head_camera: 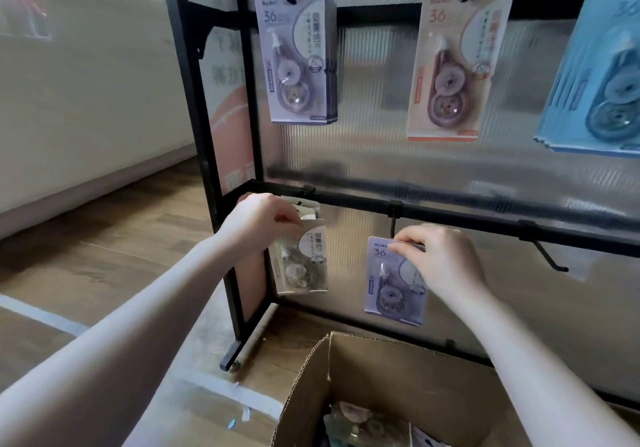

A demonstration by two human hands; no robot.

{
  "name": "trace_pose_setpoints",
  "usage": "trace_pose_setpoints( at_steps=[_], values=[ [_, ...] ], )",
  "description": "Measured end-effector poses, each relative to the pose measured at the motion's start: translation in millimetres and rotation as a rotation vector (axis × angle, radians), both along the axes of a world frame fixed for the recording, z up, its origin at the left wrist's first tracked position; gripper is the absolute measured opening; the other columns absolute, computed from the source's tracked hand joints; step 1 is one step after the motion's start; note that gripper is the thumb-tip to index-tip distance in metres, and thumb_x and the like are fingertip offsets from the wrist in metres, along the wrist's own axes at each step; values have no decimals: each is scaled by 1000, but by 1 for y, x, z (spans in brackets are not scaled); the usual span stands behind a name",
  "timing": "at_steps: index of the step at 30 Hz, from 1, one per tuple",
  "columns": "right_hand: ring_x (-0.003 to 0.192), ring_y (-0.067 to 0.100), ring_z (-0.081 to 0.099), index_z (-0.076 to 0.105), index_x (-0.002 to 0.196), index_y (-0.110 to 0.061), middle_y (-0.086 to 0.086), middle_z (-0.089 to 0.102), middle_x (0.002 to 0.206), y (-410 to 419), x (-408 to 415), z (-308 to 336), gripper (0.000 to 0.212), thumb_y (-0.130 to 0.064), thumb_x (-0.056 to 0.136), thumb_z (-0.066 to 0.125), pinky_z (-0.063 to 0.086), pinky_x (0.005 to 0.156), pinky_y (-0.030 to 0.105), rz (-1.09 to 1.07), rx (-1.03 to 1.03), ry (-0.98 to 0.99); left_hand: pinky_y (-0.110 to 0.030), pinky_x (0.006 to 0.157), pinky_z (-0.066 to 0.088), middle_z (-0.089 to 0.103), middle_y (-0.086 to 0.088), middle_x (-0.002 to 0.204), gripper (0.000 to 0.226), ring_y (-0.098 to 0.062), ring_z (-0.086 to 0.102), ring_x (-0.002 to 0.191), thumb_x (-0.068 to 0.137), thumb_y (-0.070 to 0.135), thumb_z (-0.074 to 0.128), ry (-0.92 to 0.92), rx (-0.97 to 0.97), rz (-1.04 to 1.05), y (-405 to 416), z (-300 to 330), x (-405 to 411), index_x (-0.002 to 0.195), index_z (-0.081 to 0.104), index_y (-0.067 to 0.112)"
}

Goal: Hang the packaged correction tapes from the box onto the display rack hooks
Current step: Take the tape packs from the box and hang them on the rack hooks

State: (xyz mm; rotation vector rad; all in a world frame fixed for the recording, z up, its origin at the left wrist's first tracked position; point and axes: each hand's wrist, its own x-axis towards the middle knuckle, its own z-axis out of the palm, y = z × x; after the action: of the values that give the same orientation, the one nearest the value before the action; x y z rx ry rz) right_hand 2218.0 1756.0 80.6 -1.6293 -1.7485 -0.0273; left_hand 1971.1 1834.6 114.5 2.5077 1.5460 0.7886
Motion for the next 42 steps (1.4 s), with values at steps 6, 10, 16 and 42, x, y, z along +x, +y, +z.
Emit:
trace_pose_setpoints(
  at_steps=[6,10,16,42],
  values=[
    [79,16,57,71,81,-23,-6,65,82,23,-7,12,12,-31,86,64,38,60,27,-85,-52,-40,-25,73,48,62,11,77,7,-9,58,77,76,19,73,-146,44,3,31,0,-6,82,76,16],
    [76,16,54,71,82,-21,-7,61,79,36,-15,8,13,-30,87,64,32,55,24,-104,-38,-61,-22,71,43,62,8,80,10,-7,55,77,79,20,71,-172,42,-13,50,-9,-9,87,76,16],
    [74,18,53,71,82,-19,-4,59,78,46,-21,0,13,-27,87,63,30,53,18,-112,1,-71,-20,69,39,61,7,85,13,-7,52,80,82,21,68,-175,71,-27,65,-26,-12,92,75,17],
    [84,18,56,72,89,-15,-2,62,86,52,12,4,17,-21,91,57,43,74,33,36,-112,-140,-20,70,40,68,-1,88,16,-13,58,80,86,18,63,-43,182,-195,79,-31,-29,91,75,8]
  ],
)
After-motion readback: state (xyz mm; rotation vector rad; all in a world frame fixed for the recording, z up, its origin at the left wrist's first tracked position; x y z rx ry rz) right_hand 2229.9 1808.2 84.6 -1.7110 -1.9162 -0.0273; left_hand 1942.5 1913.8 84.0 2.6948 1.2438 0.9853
